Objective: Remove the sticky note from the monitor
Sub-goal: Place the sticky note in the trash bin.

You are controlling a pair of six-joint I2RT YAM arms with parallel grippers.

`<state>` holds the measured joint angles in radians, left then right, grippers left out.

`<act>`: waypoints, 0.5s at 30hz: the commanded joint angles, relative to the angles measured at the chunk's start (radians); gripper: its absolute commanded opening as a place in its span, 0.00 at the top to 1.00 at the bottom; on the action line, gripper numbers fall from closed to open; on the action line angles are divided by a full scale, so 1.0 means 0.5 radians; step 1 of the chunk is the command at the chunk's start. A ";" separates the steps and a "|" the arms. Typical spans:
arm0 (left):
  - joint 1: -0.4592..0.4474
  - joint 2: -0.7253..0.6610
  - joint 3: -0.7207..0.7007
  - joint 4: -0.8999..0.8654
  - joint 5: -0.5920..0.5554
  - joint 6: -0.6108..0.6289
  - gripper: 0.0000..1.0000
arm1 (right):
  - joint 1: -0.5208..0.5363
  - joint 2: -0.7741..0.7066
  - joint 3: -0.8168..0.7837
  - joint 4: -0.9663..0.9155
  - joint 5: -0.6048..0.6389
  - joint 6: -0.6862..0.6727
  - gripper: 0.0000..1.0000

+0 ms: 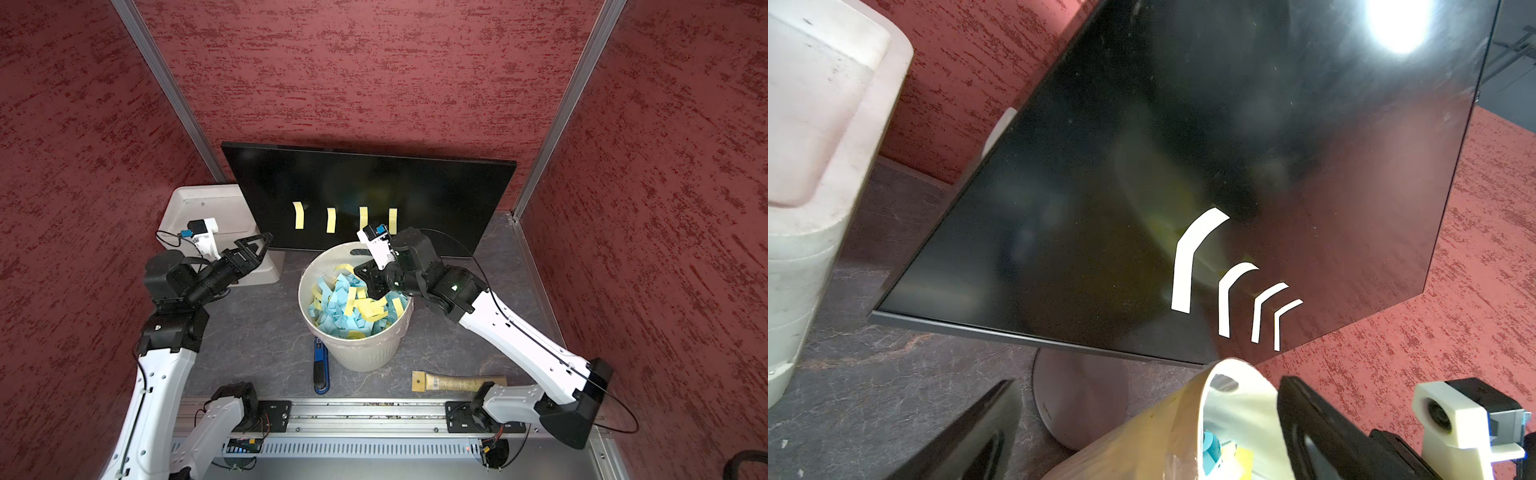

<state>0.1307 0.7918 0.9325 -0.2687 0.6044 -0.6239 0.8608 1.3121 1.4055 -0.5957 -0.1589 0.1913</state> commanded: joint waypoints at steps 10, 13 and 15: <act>-0.007 -0.013 -0.021 0.057 0.022 -0.009 0.00 | 0.106 0.150 0.152 -0.081 0.482 -0.145 0.80; -0.007 -0.013 -0.021 0.059 0.022 -0.008 0.00 | 0.107 0.145 0.153 -0.060 0.511 -0.148 0.73; -0.009 -0.015 -0.021 0.059 0.025 -0.010 0.00 | 0.107 0.139 0.148 -0.049 0.526 -0.154 0.71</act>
<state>0.1287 0.7918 0.9310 -0.2684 0.6044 -0.6247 0.9073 1.3914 1.4498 -0.6334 0.0502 0.1284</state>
